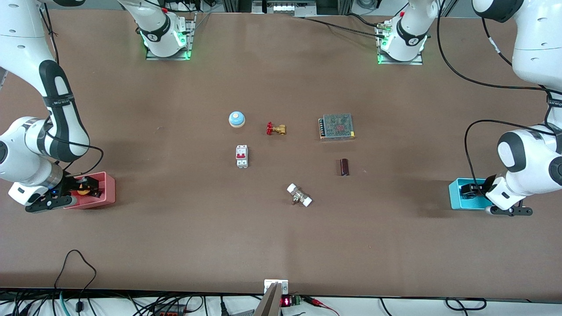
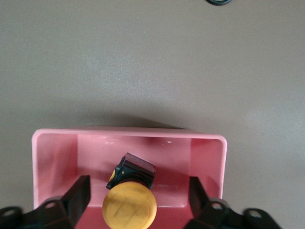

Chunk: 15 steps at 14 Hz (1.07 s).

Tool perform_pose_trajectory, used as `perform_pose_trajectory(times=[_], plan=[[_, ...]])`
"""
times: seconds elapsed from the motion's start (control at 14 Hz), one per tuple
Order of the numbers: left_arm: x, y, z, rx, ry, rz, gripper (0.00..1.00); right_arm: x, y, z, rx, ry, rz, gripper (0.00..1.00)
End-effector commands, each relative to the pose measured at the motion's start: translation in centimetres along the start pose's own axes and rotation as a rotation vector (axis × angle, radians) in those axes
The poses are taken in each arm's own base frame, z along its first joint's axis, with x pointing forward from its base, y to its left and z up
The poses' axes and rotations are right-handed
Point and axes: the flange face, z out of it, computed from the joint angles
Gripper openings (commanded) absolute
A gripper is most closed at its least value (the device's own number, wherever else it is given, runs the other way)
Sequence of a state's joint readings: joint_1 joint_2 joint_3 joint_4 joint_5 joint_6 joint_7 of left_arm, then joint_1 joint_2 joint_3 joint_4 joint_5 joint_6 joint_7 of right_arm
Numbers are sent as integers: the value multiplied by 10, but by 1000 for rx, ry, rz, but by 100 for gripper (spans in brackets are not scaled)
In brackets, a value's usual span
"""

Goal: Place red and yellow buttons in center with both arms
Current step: 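Lower both grippers and grasp the yellow and red buttons in the trays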

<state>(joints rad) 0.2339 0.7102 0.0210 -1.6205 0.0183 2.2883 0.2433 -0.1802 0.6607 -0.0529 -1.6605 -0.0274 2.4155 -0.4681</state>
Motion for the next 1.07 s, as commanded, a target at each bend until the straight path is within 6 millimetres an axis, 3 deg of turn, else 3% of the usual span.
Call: perform_pose_trajectory(times=[0.0,0.14,0.36,0.43,0.71,0.86,1.0], plan=[[0,0,1,7,4,29,36,1,0,3,10,3,-36,71],[3,-1,-4,9,13,38,26,1,0,3,10,3,-44,57],[9,-4,-19,17,34,58,26,3,-2,2,9,4,-51,49],[9,-6,-36,20,38,69,26,3,-2,2,10,3,-51,45],[14,0,-104,-2,-38,71,26,5,-4,-6,9,6,-63,45],[12,20,-126,-19,-97,25,26,7,-9,-29,31,-20,-69,45],[9,63,-133,-15,-154,-31,26,7,-14,-64,55,-43,-75,45]])
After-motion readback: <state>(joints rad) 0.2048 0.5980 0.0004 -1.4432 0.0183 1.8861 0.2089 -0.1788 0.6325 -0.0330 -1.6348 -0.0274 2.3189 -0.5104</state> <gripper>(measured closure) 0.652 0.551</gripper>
